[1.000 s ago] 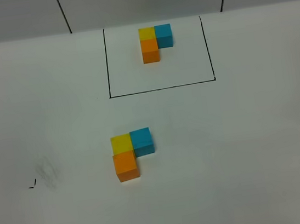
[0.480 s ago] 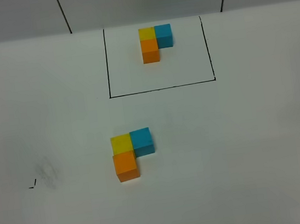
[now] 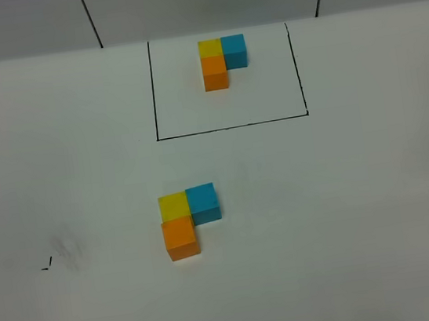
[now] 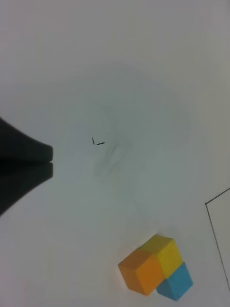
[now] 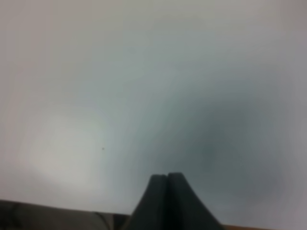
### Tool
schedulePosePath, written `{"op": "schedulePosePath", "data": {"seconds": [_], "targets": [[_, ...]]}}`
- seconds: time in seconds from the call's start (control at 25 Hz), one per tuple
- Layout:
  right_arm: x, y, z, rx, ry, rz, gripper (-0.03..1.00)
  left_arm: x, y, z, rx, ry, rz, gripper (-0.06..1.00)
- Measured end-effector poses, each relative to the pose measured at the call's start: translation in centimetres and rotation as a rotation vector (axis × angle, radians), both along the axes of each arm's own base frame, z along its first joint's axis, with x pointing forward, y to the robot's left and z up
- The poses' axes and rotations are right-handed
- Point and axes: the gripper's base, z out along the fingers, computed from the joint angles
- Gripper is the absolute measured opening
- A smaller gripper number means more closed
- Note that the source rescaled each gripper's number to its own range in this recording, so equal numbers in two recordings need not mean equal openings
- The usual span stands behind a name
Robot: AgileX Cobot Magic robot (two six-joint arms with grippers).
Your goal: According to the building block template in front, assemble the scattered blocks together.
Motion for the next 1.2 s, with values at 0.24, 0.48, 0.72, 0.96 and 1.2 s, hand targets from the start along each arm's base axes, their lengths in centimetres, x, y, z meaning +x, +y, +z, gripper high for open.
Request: {"op": "schedulePosePath", "data": {"seconds": [0.24,0.48,0.72,0.96,1.2], "targets": [[-1.9,-0.9,1.0,-0.028,-0.132,-0.072,0.00,0.0,0.0,0.0,0.000,0.000,0.000,0.00],[-4.1,-1.1,1.7,-0.062,-0.275,-0.082,0.00,0.0,0.0,0.0,0.000,0.000,0.000,0.00],[-6.1,-1.3,2.1,-0.103,-0.400,-0.105,0.00,0.0,0.0,0.0,0.000,0.000,0.000,0.00],[-7.3,-0.9,2.1,-0.128,-0.472,-0.049,0.00,0.0,0.0,0.0,0.000,0.000,0.000,0.00],[-8.2,-0.8,2.2,-0.142,-0.528,-0.036,0.00,0.0,0.0,0.0,0.000,0.000,0.000,0.00]]}}
